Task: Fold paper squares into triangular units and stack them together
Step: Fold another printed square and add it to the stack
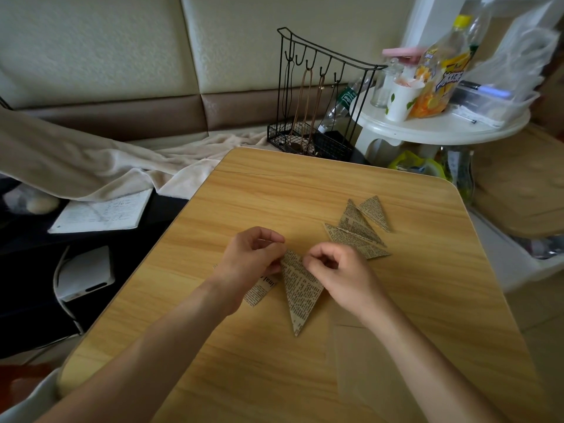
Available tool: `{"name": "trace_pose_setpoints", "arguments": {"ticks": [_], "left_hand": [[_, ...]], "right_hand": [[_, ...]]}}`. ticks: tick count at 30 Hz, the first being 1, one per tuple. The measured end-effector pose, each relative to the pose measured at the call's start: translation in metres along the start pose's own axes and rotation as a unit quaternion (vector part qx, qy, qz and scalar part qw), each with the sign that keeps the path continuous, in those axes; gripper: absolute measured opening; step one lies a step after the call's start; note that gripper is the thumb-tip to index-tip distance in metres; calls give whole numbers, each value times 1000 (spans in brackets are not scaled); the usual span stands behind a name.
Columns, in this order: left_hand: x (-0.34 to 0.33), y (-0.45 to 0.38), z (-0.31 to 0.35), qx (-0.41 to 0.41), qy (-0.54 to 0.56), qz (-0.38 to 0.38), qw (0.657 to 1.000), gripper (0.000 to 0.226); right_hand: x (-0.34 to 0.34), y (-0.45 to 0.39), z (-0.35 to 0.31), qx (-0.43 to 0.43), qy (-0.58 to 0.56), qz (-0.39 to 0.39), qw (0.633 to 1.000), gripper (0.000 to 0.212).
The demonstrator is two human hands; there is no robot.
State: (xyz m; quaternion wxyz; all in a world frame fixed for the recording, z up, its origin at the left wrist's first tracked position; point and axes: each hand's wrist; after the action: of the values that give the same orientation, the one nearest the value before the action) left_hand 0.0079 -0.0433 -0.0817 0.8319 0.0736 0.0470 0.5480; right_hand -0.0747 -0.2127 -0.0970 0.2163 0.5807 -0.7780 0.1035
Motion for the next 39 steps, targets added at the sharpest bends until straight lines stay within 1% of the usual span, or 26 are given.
{"name": "trace_pose_setpoints", "arguments": {"ticks": [2, 5, 8, 11, 14, 17, 20, 23, 27, 31, 35, 37, 39], "left_hand": [[-1, 2, 0, 6, 9, -17, 1000, 16], [0, 2, 1, -1, 13, 1, 1000, 23], [2, 1, 3, -3, 43, 29, 999, 21], [5, 0, 3, 0, 44, 30, 999, 14], [5, 2, 1, -17, -49, -4, 999, 11], [3, 4, -1, -75, -172, -8, 982, 14], [4, 3, -4, -101, -230, -4, 968, 13], [6, 2, -3, -126, -287, -17, 949, 9], [5, 4, -1, -137, -289, -58, 946, 4], [7, 2, -2, -110, -273, -40, 955, 8], [9, 2, -1, -85, -263, -56, 959, 7], [8, 2, -1, -78, -252, -56, 963, 7], [9, 1, -1, -65, -224, -37, 972, 6]], "right_hand": [[-1, 0, 1, 6, -6, 24, 1000, 16], [-1, 0, 1, 11, -3, 33, 999, 14], [-2, -1, 2, 11, 1, 41, 999, 16], [-4, -3, 5, 1, -9, 79, 997, 18], [-5, -4, 8, -6, -35, 104, 994, 21], [-3, -5, 10, -1, -36, 118, 992, 23], [-4, -6, 11, 9, -37, 122, 992, 27], [-4, -7, 12, 26, -15, 126, 992, 23], [-3, -5, 10, 58, 9, 107, 993, 18], [-3, -6, 12, 33, -13, 104, 994, 20], [-5, -7, 13, 19, -26, 115, 993, 22], [-5, -7, 13, 16, -35, 103, 994, 23], [-3, -6, 11, 3, -49, 70, 996, 23]]}}
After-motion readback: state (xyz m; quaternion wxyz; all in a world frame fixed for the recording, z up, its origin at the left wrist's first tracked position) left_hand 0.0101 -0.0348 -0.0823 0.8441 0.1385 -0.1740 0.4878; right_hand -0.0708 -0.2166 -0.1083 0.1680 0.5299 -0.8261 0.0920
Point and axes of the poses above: each hand's wrist, its own y-axis away from the middle knuckle, its own x-axis out of the back of the hand, z = x × y, and after that the axes turned 6 degrees about -x, right-handed
